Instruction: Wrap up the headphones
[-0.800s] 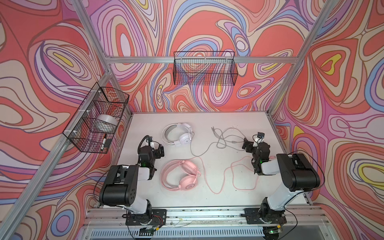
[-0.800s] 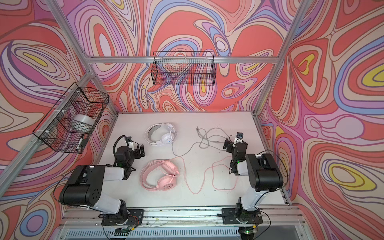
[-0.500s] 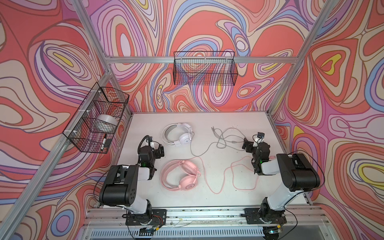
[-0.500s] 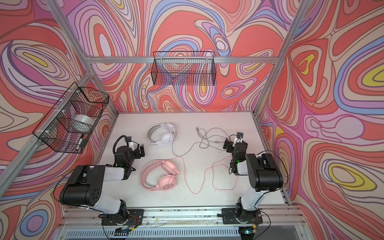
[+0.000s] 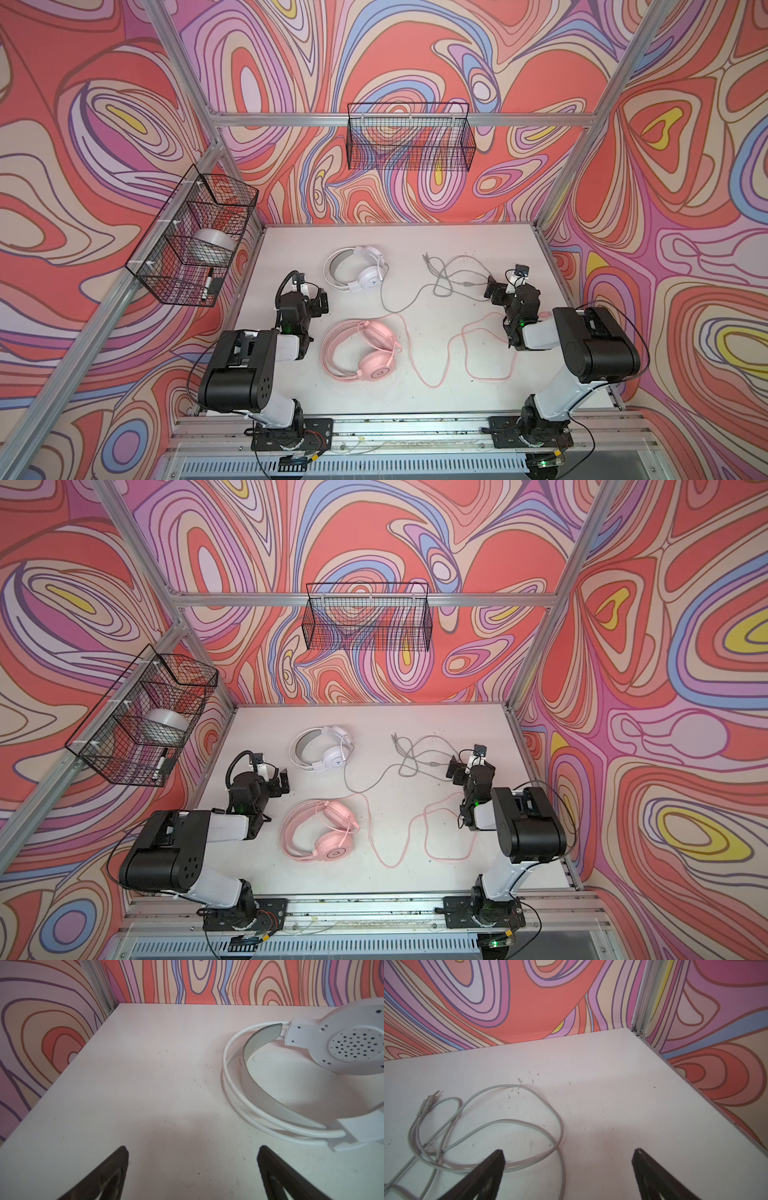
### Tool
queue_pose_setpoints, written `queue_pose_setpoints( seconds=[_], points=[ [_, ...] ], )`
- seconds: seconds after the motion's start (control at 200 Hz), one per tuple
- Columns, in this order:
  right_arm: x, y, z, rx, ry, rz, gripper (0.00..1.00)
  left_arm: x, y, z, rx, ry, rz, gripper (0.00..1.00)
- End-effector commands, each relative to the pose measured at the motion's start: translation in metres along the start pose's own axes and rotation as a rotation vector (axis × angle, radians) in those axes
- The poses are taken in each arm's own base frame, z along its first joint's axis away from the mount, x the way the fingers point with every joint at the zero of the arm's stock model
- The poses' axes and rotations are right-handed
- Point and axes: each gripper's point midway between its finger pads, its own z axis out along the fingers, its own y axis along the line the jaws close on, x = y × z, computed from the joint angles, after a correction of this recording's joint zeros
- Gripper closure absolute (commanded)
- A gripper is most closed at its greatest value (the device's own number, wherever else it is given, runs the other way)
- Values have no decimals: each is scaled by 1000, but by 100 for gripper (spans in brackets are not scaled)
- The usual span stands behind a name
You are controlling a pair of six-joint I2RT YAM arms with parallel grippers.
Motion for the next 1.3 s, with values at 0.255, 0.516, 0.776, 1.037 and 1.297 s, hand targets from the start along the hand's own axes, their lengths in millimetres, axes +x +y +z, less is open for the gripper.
queue_pose_setpoints(
  seconds=[0.255,0.516,0.776,1.037,1.297],
  points=[
    [-4,1,2,6,-9,-6,2,-9,-4,3,15,-22,14,0],
    [-4,0,2,6,-10,-6,2,-9,-3,2,14,-26,13,0],
    [-13,-2,-8,17,-49,3,3,-31,1,-9,-9,-15,8,0],
    [-54,-4,-23,44,-35,18,5,-97,10,-36,-62,-66,-61,0],
    [-87,-1,-35,63,53,89,4,-131,1,-70,-101,31,-80,0]
  ],
)
